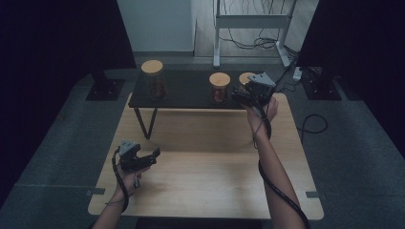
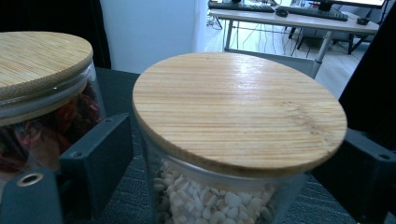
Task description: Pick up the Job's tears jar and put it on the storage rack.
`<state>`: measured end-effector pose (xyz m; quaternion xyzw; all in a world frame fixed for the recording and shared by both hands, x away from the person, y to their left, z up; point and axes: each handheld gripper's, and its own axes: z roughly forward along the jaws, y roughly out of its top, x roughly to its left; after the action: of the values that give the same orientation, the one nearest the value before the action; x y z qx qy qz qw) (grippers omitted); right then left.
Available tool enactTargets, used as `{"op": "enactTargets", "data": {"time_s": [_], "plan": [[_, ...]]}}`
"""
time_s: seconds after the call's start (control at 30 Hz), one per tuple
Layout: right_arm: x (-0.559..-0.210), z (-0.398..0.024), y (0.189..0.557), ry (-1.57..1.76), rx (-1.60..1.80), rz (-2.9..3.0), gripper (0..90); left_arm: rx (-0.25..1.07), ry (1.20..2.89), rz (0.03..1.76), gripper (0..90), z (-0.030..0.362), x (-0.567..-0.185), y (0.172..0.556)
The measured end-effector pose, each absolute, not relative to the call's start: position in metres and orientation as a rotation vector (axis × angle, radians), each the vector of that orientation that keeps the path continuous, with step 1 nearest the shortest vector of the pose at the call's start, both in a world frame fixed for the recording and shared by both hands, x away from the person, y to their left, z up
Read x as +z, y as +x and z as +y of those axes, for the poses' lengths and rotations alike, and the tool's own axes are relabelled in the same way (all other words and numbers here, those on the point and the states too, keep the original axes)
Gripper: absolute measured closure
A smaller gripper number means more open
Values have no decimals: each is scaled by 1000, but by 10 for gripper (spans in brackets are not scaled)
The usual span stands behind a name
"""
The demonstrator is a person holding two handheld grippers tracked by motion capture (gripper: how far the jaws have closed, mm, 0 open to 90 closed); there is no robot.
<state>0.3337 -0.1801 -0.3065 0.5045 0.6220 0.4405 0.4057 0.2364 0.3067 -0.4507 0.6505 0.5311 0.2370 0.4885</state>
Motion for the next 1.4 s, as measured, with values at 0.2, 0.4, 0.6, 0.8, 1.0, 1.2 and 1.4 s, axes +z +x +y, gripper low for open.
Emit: {"op": "enactTargets", "data": {"time_s": [0.2, 0.4, 0.6, 0.8, 1.0, 1.2, 1.4], "plan": [[-308, -179, 332, 1274, 1113, 1581, 90, 576, 1578, 1293, 63, 307, -450, 236], [-307, -179, 331, 1279, 1106, 1574, 80, 575, 1581, 1284, 64, 306, -449, 235], [-303, -178, 326, 1270, 1086, 1579, 60, 572, 1588, 1283, 64, 305, -450, 235], [-303, -179, 320, 1276, 1084, 1574, 46, 574, 1585, 1283, 63, 305, -450, 233], [-303, -181, 316, 1275, 1090, 1572, 43, 576, 1580, 1281, 63, 304, -449, 231], [-304, -181, 313, 1273, 1092, 1572, 38, 577, 1586, 1276, 63, 303, -449, 231], [-307, -181, 311, 1282, 1098, 1563, 36, 576, 1590, 1283, 63, 303, -450, 232]]}}
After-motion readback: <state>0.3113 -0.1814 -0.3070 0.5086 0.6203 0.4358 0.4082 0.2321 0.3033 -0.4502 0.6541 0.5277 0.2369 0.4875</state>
